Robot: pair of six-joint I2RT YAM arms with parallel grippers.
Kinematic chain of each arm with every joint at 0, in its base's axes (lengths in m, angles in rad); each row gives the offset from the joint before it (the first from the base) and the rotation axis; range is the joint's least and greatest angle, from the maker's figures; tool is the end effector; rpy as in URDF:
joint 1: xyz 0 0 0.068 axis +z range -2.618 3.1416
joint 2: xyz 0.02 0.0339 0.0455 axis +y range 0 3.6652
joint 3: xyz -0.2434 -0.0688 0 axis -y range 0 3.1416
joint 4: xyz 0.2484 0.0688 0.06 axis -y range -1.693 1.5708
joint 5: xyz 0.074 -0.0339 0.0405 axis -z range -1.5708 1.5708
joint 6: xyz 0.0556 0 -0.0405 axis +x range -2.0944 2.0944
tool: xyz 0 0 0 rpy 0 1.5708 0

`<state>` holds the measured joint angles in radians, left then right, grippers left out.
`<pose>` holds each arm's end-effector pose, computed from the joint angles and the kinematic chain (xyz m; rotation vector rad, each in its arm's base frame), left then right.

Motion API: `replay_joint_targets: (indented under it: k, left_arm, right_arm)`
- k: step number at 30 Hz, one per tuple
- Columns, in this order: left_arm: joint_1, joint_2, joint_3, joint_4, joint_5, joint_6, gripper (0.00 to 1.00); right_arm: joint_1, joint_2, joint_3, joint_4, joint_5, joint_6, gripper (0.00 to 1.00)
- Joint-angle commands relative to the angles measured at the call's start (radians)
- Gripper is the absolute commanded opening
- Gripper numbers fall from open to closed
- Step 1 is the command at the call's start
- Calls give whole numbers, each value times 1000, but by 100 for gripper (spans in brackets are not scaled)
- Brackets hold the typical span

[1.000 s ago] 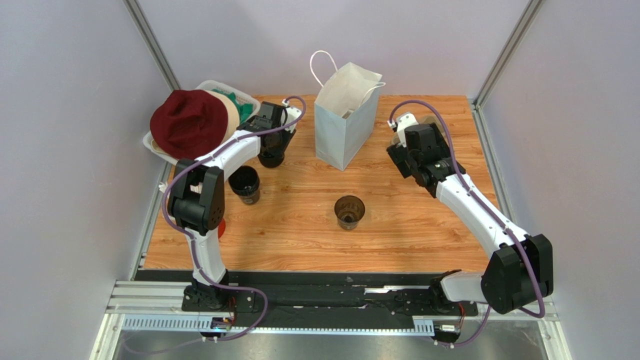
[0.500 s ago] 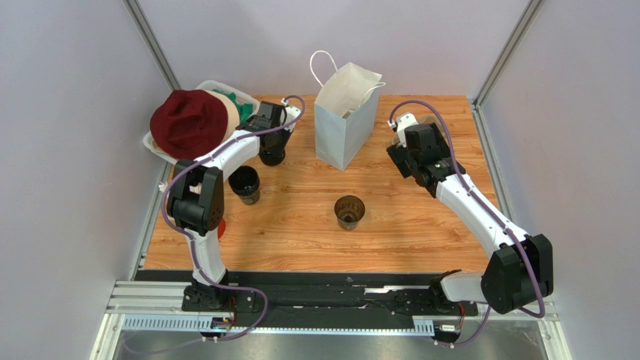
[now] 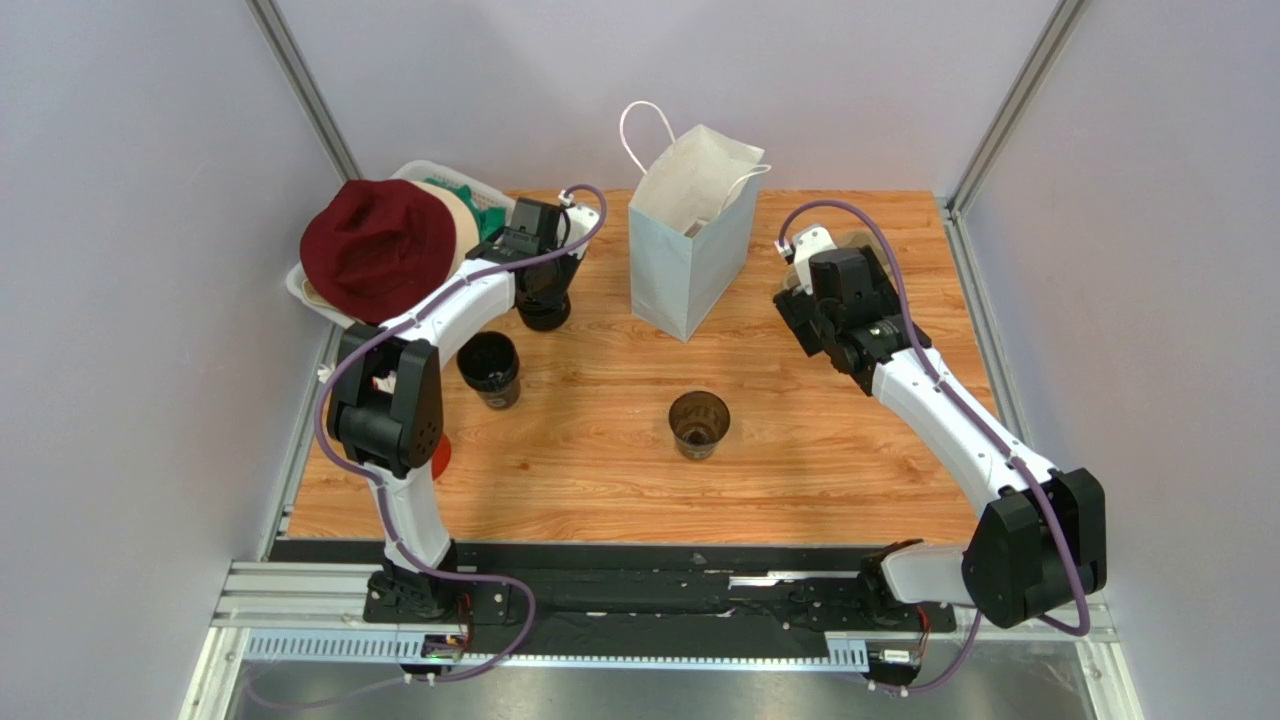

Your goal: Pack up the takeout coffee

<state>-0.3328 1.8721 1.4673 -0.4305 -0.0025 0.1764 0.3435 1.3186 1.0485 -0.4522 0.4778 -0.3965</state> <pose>0.4075 -0.1407 0.2072 0.6052 2.3299 -0.0695 0.2979 0.0794 0.2592 -0.5819 2.1835 -0.5738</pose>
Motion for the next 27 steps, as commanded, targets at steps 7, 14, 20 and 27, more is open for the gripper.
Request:
replay_joint_targets:
  k: [7, 14, 20, 27]
  left_arm:
    - [6, -30, 19, 9, 4, -12, 24]
    - [8, -18, 27, 1, 4, -12, 26]
    - [8, -10, 24, -1, 4, -14, 25]
    - [11, -14, 37, -8, 4, -12, 13]
  right_arm:
    - [0, -1, 41, 15, -5, 10, 99]
    - [2, 1, 41, 15, -5, 10, 99]
    - [2, 2, 41, 15, -4, 8, 99]
    - [0, 4, 41, 15, -4, 8, 99]
